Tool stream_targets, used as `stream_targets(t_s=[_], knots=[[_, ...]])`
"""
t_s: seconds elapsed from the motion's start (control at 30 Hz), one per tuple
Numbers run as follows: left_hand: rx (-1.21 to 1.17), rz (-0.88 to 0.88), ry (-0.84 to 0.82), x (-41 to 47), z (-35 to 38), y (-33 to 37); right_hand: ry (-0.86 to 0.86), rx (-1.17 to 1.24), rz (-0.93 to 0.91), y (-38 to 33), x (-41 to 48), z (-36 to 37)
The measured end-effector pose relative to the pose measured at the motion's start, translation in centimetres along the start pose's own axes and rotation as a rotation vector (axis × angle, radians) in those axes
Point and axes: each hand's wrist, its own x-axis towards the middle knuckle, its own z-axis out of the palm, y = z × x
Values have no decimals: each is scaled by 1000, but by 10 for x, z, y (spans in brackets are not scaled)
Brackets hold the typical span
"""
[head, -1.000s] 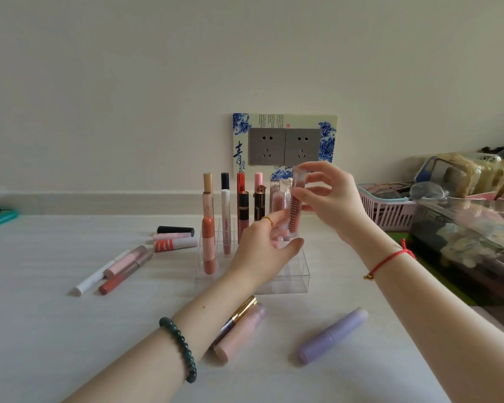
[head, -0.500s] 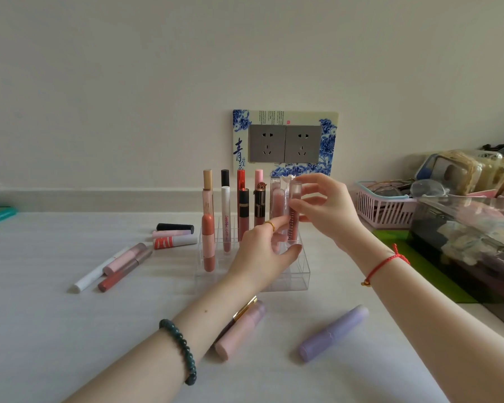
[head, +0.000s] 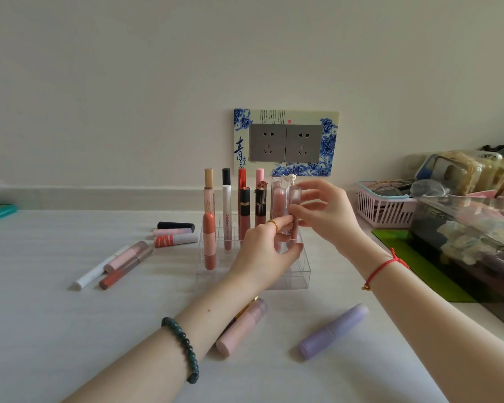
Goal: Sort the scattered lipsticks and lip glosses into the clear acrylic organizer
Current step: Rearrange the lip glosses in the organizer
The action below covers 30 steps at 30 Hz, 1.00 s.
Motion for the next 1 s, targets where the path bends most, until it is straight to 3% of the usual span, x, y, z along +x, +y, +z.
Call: stream_targets(t_s=[0.67,1.0], knots=[[-35,9,10,0,-6,0,8,-51,29,-9,0,-13],[-104,11,-9,-1,-25,18,57,-54,-68,-42,-14,-59]])
